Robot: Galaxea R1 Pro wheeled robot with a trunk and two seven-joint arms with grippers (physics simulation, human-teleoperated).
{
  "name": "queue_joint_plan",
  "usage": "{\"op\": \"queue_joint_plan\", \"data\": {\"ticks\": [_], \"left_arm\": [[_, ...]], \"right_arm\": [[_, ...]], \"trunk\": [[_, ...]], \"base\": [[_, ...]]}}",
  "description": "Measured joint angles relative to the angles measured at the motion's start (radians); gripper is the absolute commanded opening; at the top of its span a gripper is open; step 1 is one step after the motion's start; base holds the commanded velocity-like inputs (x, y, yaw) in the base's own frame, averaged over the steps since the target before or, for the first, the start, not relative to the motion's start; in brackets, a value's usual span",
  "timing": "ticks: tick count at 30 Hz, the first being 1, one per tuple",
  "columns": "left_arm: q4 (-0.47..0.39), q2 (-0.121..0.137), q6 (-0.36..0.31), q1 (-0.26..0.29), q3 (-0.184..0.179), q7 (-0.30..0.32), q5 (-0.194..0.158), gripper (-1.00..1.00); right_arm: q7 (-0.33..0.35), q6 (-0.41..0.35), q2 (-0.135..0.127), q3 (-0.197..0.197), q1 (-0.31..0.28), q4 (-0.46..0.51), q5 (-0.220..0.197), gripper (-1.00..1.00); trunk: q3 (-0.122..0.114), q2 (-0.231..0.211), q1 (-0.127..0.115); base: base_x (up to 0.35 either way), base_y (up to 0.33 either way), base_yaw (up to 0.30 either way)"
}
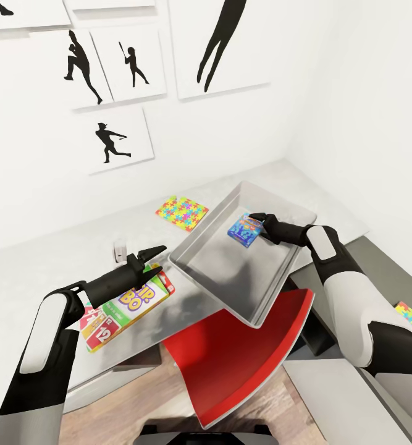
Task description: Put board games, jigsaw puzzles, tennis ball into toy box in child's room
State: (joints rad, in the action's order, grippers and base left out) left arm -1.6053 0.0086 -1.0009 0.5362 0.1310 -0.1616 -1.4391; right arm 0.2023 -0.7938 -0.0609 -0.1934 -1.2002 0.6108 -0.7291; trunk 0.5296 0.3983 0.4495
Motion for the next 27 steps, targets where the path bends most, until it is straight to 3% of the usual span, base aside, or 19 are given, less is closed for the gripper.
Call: {"op": "queue_joint_plan", "data": {"ticks": [12, 20, 27], "left_arm": [[0.000, 0.001, 0.000, 0.000, 0.001, 0.000, 0.000, 1.00], [0.001, 0.002, 0.000, 0.000, 0.001, 0.000, 0.000, 1.00], [0.001, 0.003, 0.000, 0.000, 0.001, 0.000, 0.000, 1.00]], "right_arm": [[0.002, 0.000, -0.001, 0.002, 0.008, 0.032, 0.000, 1.00], [0.000, -0.004, -0.001, 0.015, 0.061, 0.197, 0.001, 1.00], [-0.003, -0.006, -0.002, 0.059, 0.180, 0.387, 0.000, 1.00]], "trunk": [[0.000, 0.000, 0.000], [0.000, 0.000, 0.000], [0.000, 0.000, 0.000]], "base": [[0.000, 0.000, 0.000], [0.000, 0.000, 0.000], [0.000, 0.000, 0.000]]}}
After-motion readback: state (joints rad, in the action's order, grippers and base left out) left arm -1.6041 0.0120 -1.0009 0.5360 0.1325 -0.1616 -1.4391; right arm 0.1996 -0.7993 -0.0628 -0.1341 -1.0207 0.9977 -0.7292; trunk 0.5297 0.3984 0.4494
